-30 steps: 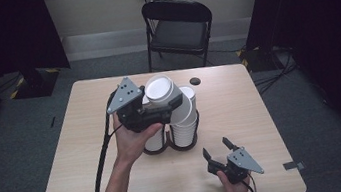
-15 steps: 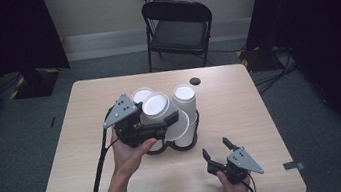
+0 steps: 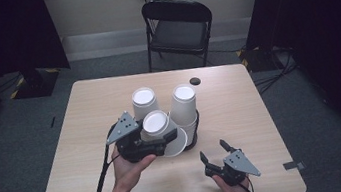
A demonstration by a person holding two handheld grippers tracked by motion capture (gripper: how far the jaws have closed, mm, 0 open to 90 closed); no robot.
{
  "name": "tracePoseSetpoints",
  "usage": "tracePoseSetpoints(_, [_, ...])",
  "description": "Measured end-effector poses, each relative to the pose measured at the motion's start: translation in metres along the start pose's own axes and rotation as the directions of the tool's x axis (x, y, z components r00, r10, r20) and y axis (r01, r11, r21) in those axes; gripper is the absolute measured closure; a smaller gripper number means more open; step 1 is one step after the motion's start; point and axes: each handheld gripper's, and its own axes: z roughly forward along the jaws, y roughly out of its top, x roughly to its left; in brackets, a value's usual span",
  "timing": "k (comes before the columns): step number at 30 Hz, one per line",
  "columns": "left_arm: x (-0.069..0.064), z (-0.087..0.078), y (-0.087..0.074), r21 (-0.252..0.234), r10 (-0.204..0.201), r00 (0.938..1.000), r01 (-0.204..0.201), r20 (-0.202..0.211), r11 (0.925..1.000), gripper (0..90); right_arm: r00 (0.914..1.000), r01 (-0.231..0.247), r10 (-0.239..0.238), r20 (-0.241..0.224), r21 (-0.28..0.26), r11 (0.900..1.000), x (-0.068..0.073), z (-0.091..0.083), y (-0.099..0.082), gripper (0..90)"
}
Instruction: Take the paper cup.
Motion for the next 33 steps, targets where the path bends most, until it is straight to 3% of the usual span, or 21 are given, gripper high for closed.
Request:
tracePoseSetpoints(2, [-0.001, -0.001, -0.007, 0.002, -0.013, 0.9999, 0.013, 0.008, 0.9999, 20.9, 0.9991, -0.019, 0.019, -0.037, 0.011, 0.9998, 0.004, 0.000, 0.000, 19.8])
tracePoseSetpoints(6, [0.000, -0.001, -0.021, 0.015, -0.052, 0.9985, 0.051, 0.017, 0.9986, 21.0, 0.9960, 0.008, -0.007, -0.089, 0.012, 0.9999, 0.017, 0.000, 0.002, 23.1])
tracePoseSetpoints(8, [0.003, 0.000, -0.029, 0.018, -0.087, 0.9961, 0.086, 0.019, 0.9961, 21.0, 0.9903, 0.013, -0.013, -0.139, 0.000, 0.9999, 0.023, 0.000, 0.004, 30.8])
tracePoseSetpoints(13, [0.011, -0.003, -0.048, 0.017, -0.135, 0.9898, 0.134, 0.046, 0.9909, 21.0, 0.9775, 0.040, -0.043, -0.206, -0.021, 0.9990, 0.034, 0.000, 0.006, 35.7])
tracePoseSetpoints(15, [0.013, -0.004, -0.055, 0.027, -0.157, 0.9871, 0.156, 0.031, 0.9874, 21.0, 0.9701, 0.031, -0.038, -0.240, -0.034, 0.9990, 0.036, 0.000, 0.006, 37.7])
tracePoseSetpoints(17, [0.016, -0.006, -0.060, 0.034, -0.184, 0.9825, 0.183, 0.029, 0.9825, 21.1, 0.9611, 0.021, -0.031, -0.274, -0.038, 0.9991, 0.037, 0.001, 0.006, 41.1])
tracePoseSetpoints(19, [0.019, -0.008, -0.066, 0.041, -0.243, 0.9690, 0.242, 0.042, 0.9695, 21.1, 0.9553, 0.016, -0.028, -0.294, -0.043, 0.9989, 0.038, 0.001, 0.007, 41.1])
tracePoseSetpoints(20, [0.020, -0.008, -0.067, 0.042, -0.257, 0.9652, 0.255, 0.048, 0.9660, 21.1, 0.9513, 0.017, -0.031, -0.307, -0.050, 0.9986, 0.039, 0.000, 0.007, 41.1])
tracePoseSetpoints(24, [0.016, -0.010, -0.071, 0.057, -0.269, 0.9616, 0.266, 0.056, 0.9624, 21.1, 0.9333, 0.007, -0.036, -0.357, -0.083, 0.9966, 0.042, 0.000, 0.008, 44.2])
tracePoseSetpoints(25, [0.016, -0.010, -0.071, 0.057, -0.269, 0.9616, 0.266, 0.056, 0.9624, 21.1, 0.9333, 0.007, -0.036, -0.357, -0.083, 0.9966, 0.042, 0.000, 0.008, 44.2])
tracePoseSetpoints(28, [0.015, -0.012, -0.074, 0.053, -0.305, 0.9493, 0.302, 0.075, 0.9519, 21.1, 0.9201, 0.014, -0.065, -0.386, -0.133, 0.9910, 0.046, -0.002, 0.010, 46.6])
tracePoseSetpoints(29, [0.015, -0.012, -0.074, 0.053, -0.305, 0.9493, 0.302, 0.075, 0.9519, 21.1, 0.9201, 0.014, -0.065, -0.386, -0.133, 0.9910, 0.046, -0.002, 0.010, 46.6])
tracePoseSetpoints(31, [0.016, -0.014, -0.076, 0.052, -0.332, 0.9399, 0.328, 0.081, 0.9432, 21.1, 0.9109, 0.017, -0.084, -0.404, -0.166, 0.9860, 0.047, -0.001, 0.010, 49.8])
tracePoseSetpoints(33, [0.016, -0.015, -0.077, 0.047, -0.355, 0.9310, 0.352, 0.085, 0.9348, 21.1, 0.9084, 0.022, -0.099, -0.406, -0.188, 0.9819, 0.049, -0.001, 0.010, 52.1])
